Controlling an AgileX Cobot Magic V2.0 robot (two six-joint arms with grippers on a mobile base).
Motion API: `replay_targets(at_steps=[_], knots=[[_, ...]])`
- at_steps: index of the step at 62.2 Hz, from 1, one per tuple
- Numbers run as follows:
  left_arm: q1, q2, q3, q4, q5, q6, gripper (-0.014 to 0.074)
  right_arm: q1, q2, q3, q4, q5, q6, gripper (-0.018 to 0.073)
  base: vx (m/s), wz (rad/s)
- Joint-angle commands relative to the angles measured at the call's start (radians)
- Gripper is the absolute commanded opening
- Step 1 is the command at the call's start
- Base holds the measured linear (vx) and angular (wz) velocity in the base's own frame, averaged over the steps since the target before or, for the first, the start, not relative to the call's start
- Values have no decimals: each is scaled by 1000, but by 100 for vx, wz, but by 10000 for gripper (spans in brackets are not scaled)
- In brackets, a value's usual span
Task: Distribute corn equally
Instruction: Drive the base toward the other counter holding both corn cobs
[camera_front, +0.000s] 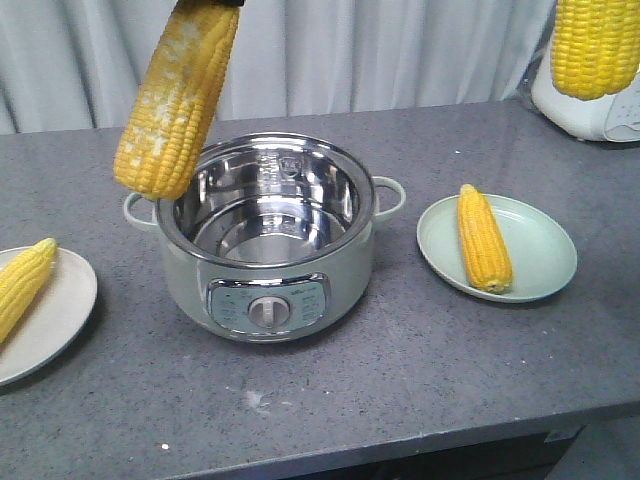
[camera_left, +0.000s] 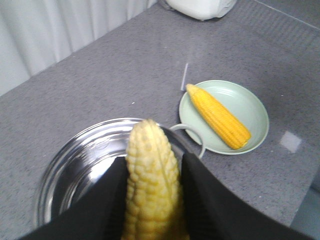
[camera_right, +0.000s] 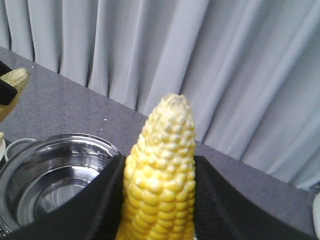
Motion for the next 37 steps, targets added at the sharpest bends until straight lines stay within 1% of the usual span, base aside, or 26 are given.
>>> replay_targets(at_steps=[1,37], knots=[[-4,-46,-21,-19,-29,-5,-8,-4,-21,-20,21,-68,-2,-1,-1,-29],[-4,-46,-21,-19,-29,-5,-6,-4,-21,-20,21,-68,-2,-1,-2,-32]])
